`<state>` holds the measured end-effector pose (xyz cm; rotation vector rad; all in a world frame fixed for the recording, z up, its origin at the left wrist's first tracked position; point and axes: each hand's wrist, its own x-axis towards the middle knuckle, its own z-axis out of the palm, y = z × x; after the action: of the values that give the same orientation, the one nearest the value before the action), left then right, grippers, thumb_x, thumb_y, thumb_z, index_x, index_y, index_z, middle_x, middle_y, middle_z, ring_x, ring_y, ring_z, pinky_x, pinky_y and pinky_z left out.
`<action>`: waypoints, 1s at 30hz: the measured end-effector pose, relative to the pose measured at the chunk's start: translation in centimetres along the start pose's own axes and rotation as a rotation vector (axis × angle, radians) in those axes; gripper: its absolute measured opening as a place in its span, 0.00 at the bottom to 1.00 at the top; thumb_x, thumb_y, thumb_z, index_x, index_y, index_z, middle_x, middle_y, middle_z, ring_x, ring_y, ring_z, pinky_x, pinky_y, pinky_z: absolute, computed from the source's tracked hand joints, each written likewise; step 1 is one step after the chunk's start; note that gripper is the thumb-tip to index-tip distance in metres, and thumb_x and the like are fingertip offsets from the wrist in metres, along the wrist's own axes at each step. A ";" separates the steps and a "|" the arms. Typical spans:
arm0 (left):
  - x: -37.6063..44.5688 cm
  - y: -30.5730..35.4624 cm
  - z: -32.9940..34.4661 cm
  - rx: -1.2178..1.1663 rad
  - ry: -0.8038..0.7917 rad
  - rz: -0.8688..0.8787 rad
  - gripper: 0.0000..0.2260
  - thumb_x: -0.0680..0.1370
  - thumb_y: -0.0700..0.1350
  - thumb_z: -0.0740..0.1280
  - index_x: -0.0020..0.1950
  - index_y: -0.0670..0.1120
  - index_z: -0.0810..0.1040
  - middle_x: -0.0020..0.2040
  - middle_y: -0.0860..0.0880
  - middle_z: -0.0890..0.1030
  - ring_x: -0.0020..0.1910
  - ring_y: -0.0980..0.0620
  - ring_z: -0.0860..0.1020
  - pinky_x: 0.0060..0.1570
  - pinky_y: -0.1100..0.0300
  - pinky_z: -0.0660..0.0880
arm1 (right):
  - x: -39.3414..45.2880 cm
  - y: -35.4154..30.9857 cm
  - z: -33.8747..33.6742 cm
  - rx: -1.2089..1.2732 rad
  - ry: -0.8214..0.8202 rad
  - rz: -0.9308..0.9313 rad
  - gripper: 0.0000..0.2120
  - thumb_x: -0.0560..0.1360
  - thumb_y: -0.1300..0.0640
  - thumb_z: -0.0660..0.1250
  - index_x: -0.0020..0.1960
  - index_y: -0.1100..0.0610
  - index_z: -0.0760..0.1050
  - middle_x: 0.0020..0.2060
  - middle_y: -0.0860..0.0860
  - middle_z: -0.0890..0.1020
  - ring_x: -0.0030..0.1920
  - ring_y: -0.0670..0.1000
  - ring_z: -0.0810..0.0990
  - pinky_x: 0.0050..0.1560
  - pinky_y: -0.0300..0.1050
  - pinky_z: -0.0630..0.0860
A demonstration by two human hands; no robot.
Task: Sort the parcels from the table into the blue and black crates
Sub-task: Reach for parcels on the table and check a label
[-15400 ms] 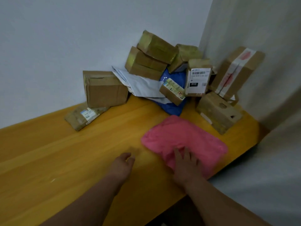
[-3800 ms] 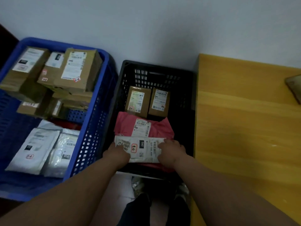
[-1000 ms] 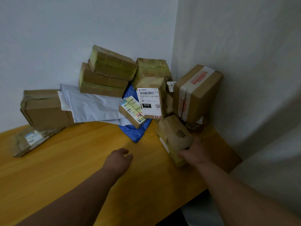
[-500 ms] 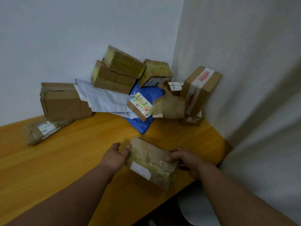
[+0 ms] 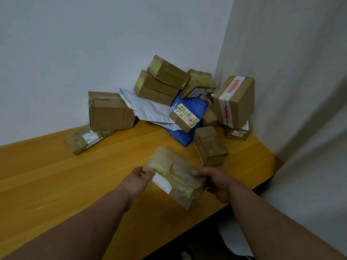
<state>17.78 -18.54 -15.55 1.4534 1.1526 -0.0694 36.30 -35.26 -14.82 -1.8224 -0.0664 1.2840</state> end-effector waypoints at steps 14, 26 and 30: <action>-2.0 1.2 1.4 -0.435 0.169 -0.017 0.18 0.76 0.63 0.64 0.58 0.53 0.77 0.56 0.53 0.78 0.57 0.49 0.76 0.55 0.50 0.74 | 1.8 -2.3 -2.8 0.163 -0.142 0.047 0.26 0.64 0.42 0.75 0.57 0.56 0.81 0.53 0.55 0.83 0.52 0.56 0.82 0.41 0.49 0.80; -2.7 1.6 4.1 -0.530 0.333 -0.018 0.08 0.77 0.49 0.69 0.54 0.48 0.80 0.48 0.48 0.82 0.45 0.49 0.76 0.44 0.56 0.74 | 4.8 -2.7 -5.3 -0.088 -0.318 0.171 0.40 0.65 0.18 0.45 0.60 0.41 0.76 0.55 0.51 0.85 0.49 0.59 0.85 0.53 0.53 0.72; -2.9 1.4 4.2 -0.571 0.370 -0.011 0.09 0.77 0.48 0.70 0.54 0.45 0.80 0.49 0.46 0.83 0.43 0.49 0.77 0.44 0.56 0.76 | 4.9 -3.3 -5.3 -0.160 -0.400 0.159 0.37 0.69 0.21 0.47 0.62 0.42 0.76 0.56 0.51 0.84 0.52 0.58 0.85 0.57 0.53 0.71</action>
<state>19.56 -23.20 -13.89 0.9671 1.3385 0.5028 44.16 -34.08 -15.79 -1.7025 -0.2526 1.7872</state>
